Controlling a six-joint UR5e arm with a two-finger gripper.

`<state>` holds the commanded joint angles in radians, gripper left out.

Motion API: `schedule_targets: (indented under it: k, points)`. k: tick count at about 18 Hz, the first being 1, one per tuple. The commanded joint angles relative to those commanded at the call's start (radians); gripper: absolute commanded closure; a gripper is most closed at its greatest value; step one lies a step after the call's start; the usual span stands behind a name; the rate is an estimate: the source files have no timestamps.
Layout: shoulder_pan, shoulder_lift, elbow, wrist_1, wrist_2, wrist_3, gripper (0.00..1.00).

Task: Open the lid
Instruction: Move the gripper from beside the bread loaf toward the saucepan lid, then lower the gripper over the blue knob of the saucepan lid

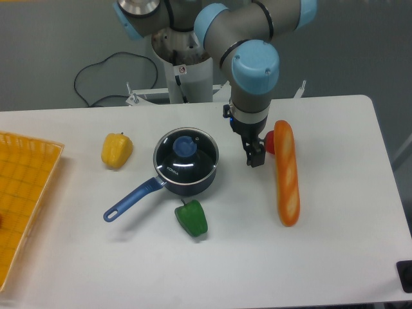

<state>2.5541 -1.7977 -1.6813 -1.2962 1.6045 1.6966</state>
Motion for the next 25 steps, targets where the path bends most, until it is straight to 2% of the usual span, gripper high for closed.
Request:
schedule_targets:
  k: [4,9,12,14,21,25]
  points:
    - [-0.002,0.0,-0.001,-0.002,-0.002,-0.025,0.0]
    - [-0.049,0.017,0.014,-0.008,0.002,-0.028,0.0]
    - [-0.089,0.049,-0.009,-0.012,0.0,-0.032,0.0]
    - [-0.104,0.049,-0.026,-0.009,-0.011,-0.098,0.0]
    - [-0.101,0.073,-0.066,-0.003,-0.045,-0.127,0.0]
    - [-0.098,0.12,-0.101,0.009,-0.048,-0.114,0.0]
